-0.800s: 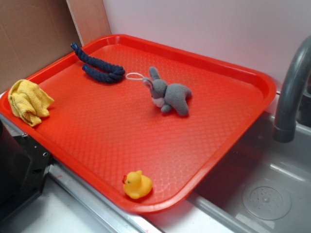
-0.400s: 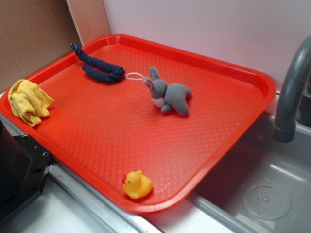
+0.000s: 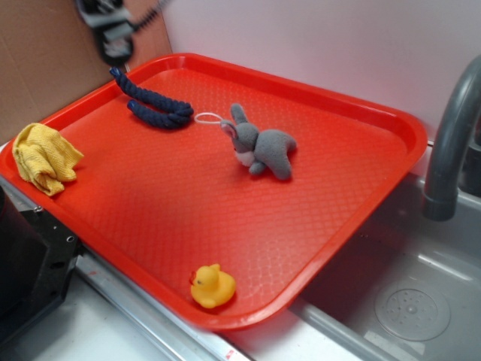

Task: Grab the gray animal.

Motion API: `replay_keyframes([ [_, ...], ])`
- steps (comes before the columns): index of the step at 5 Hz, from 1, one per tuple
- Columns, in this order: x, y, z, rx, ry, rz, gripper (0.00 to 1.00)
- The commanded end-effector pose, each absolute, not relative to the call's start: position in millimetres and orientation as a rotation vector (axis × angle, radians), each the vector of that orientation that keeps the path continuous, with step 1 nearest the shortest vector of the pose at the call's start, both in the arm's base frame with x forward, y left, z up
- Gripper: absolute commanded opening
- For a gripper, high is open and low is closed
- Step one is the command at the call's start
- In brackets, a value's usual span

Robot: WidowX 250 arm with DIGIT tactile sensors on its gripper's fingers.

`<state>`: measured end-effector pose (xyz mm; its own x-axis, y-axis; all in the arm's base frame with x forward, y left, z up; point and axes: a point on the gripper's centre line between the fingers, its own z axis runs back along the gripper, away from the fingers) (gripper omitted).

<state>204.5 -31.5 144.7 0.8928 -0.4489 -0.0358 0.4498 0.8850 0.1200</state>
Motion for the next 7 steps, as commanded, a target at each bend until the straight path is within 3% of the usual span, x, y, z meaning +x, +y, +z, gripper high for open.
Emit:
replay_keyframes([
  [1, 256, -83, 100, 0.123, -0.028, -0.974, 1.00],
  [2, 260, -102, 85, 0.063, -0.071, -1.222, 1.00],
  [3, 263, -113, 57, 0.030, -0.044, -1.277, 1.00],
  [4, 256, -109, 36, 0.010, 0.042, -1.240, 0.92],
  [5, 247, -96, 23, 0.019, 0.101, -1.143, 0.00],
  [6, 245, -86, 43, 0.075, 0.104, -1.080, 0.00],
  [7, 236, -65, 91, 0.090, 0.002, -0.852, 0.00],
])
